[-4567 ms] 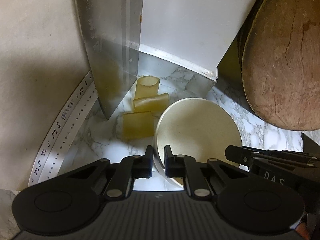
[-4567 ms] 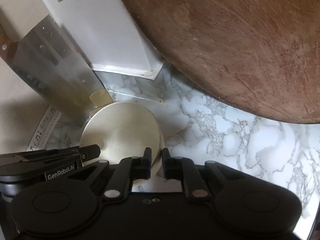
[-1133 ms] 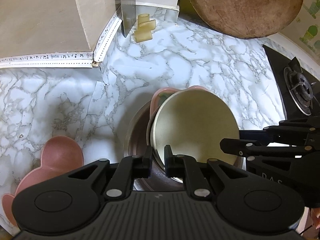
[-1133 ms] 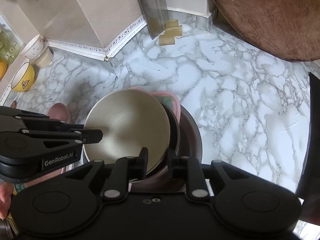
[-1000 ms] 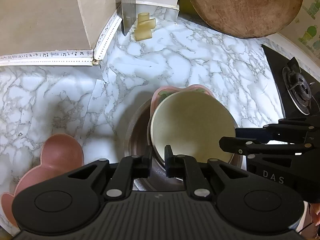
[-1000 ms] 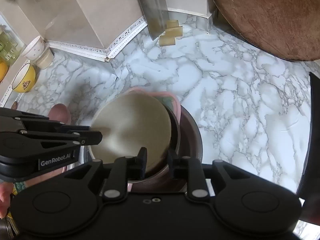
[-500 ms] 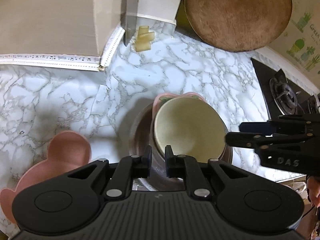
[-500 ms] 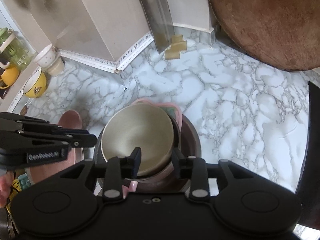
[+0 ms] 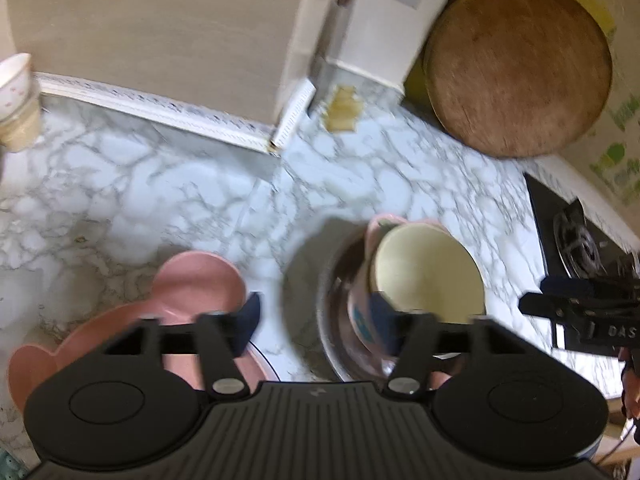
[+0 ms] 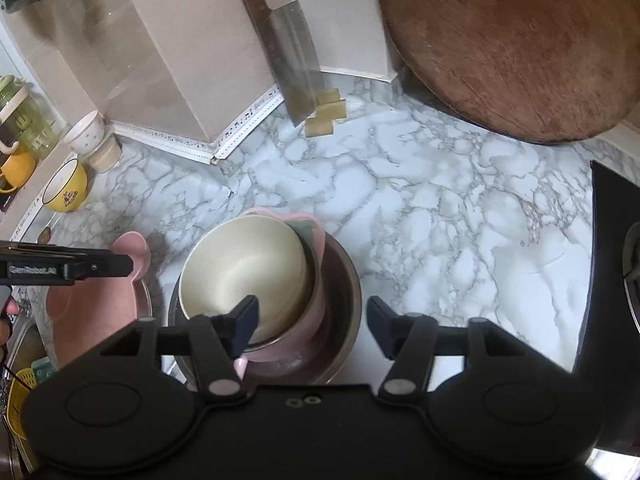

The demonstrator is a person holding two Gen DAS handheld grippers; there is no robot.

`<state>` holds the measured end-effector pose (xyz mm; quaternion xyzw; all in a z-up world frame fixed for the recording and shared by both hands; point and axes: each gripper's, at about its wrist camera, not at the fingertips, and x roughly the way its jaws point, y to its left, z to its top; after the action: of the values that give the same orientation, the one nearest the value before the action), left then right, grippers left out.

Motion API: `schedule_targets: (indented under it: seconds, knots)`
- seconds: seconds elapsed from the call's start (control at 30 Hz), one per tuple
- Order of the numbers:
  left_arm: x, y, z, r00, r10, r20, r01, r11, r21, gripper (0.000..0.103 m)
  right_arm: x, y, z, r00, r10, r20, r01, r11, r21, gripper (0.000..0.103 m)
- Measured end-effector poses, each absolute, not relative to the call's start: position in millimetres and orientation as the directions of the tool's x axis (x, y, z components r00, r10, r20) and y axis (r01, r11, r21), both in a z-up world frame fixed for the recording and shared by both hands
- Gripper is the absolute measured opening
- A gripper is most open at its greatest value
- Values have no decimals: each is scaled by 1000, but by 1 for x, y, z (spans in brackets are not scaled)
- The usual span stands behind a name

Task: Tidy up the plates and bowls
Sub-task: 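Lower the cream bowl into the pink pot and open both grippers, then close both grippers on the rim of the steel bowl holding the nested stack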

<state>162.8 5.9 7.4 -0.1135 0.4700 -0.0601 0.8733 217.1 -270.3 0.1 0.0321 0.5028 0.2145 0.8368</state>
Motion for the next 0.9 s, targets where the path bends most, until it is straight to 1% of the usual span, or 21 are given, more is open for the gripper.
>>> schedule_targets:
  seconds: [0.1,0.17,0.23,0.33,0.5,0.7,0.8,0.9]
  knots:
    - [163,8,5,547,-224,-807,-5,963,-270,66,217,-273,-2,404,392,-826,-324,906,271,74]
    - [164,9,1,538,-228,-812,-15,960,-280,66,217,-274,-6,402,395,-826,-330,904,272,89]
    - [165,7,-6,529,-218,-820,-17,964,-267,66,218,-276,-12,398,397,-827,-330,903,275,93]
    - [166,3,-13,522,-205,-828,-12,969,-248,66,222,-283,-25,385,379,-842,-291,915,279,93]
    - [171,-3,-23,511,-210,-834,10,971,-239,66,226,-294,-44,352,390,-851,-251,915,315,92]
    - [177,-15,-35,490,-210,-846,44,975,-216,65,225,-295,-57,321,407,-855,-242,908,341,87]
    - [181,-17,-41,484,-204,-851,48,977,-207,64,226,-293,-61,308,407,-860,-242,908,343,82]
    - [184,-18,-47,472,-207,-857,50,977,-208,54,227,-291,-64,297,408,-863,-244,907,344,78]
